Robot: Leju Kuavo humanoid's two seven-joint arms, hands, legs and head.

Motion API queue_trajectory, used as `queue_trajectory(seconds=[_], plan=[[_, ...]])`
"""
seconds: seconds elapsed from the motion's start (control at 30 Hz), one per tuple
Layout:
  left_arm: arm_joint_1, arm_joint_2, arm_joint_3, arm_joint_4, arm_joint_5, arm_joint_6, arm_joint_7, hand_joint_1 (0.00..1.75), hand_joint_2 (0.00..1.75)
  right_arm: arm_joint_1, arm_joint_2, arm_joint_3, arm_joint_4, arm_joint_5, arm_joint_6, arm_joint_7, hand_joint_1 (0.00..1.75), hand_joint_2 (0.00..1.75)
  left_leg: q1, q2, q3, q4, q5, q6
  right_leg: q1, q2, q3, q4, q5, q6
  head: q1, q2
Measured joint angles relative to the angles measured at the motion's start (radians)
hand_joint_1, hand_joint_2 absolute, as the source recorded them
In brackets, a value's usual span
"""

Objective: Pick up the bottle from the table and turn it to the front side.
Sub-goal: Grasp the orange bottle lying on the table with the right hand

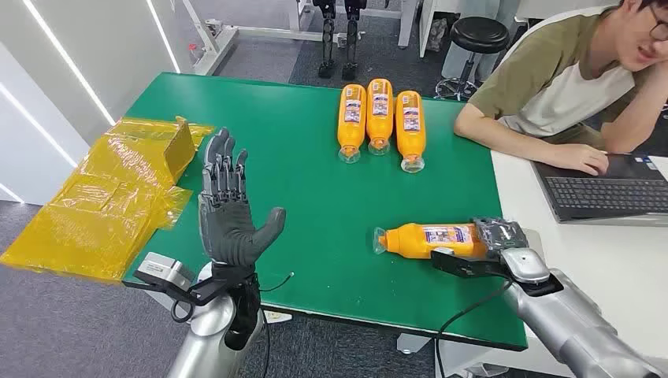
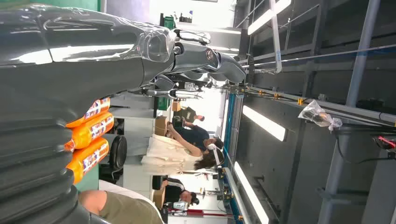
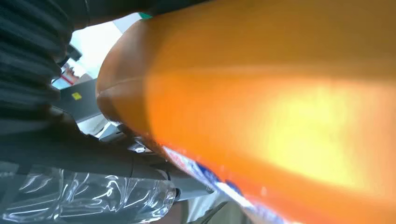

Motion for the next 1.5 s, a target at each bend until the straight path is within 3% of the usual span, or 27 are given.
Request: queue_trajectory(seconds=[0.07,0.2,0.33,0.53,0.63,0.73,0.87,1.07,1.27,1.5], plan=[[0.000,0.000,0.000,0.000,-0.001,0.001,0.000,0.00,1.75,0.018,0.015,-0.019,-0.009,0.005,-0.059,-0.003,1.75,1.75,0.001,0.001,0.000,0.000,-0.001,-0.001,0.001,0.001,0.001,0.000,0.000,0.000,0.000,0.000],[0.000,-0.001,0.001,0.000,-0.004,0.005,0.000,0.00,1.75,0.125,0.093,-0.125,-0.091,-0.003,-0.275,-0.029,1.75,1.75,0.001,0.004,-0.002,0.000,-0.001,-0.002,0.002,0.003,-0.003,0.000,0.001,-0.002,0.000,0.000],[0.000,-0.002,0.001,0.000,-0.005,0.010,0.000,0.00,1.75,0.204,0.158,-0.189,-0.173,-0.024,-0.319,-0.046,1.75,1.75,0.001,-0.005,-0.008,-0.001,0.005,-0.003,0.002,-0.004,-0.008,0.001,0.002,-0.003,0.000,0.000],[0.000,-0.003,-0.003,0.001,0.005,0.037,0.000,0.00,1.75,0.395,0.272,-0.342,-0.415,-0.233,-0.601,-0.215,1.75,1.75,0.001,-0.012,-0.017,-0.002,0.005,-0.004,0.002,-0.011,-0.016,0.002,-0.001,-0.004,0.000,0.000],[-0.002,-0.003,-0.014,0.003,0.010,0.052,0.000,0.00,1.75,0.503,0.332,-0.376,-0.558,-0.308,-0.688,-0.298,1.75,1.75,0.001,-0.012,-0.019,-0.002,0.003,-0.006,0.002,-0.010,-0.018,0.002,-0.003,-0.005,0.000,0.000],[-0.006,-0.003,-0.030,0.009,0.015,0.055,0.000,0.00,1.75,0.584,0.388,-0.409,-0.666,-0.348,-0.705,-0.386,1.75,1.75,0.001,-0.011,-0.021,-0.003,0.002,-0.006,0.002,-0.010,-0.021,0.002,-0.004,-0.006,0.000,0.000],[-0.011,-0.003,-0.049,0.018,0.020,0.046,0.002,0.00,1.75,0.646,0.447,-0.447,-0.755,-0.368,-0.705,-0.438,1.75,1.75,0.001,-0.010,-0.021,-0.003,0.001,-0.006,0.002,-0.009,-0.022,0.002,-0.004,-0.006,0.000,0.000],[-0.025,-0.004,-0.100,0.048,0.053,-0.098,0.067,0.00,1.75,0.706,0.524,-0.469,-0.845,-0.387,-0.705,-0.475,1.75,1.75,0.001,-0.009,-0.021,-0.003,0.002,-0.006,0.002,-0.009,-0.022,0.002,-0.004,-0.006,0.000,0.000],[-0.048,-0.005,-0.170,0.113,0.099,-0.257,0.098,0.00,1.75,0.714,0.534,-0.418,-0.860,-0.379,-0.705,-0.423,1.75,1.75,0.001,-0.007,-0.021,-0.003,0.001,-0.006,0.002,-0.007,-0.023,0.002,-0.003,-0.006,0.000,0.000],[-0.059,-0.006,-0.203,0.150,0.119,-0.315,0.111,0.00,1.75,0.705,0.528,-0.385,-0.860,-0.360,-0.700,-0.399,1.75,1.75,0.001,-0.007,-0.021,-0.003,0.001,-0.006,0.002,-0.007,-0.023,0.002,-0.003,-0.006,0.000,0.000]])
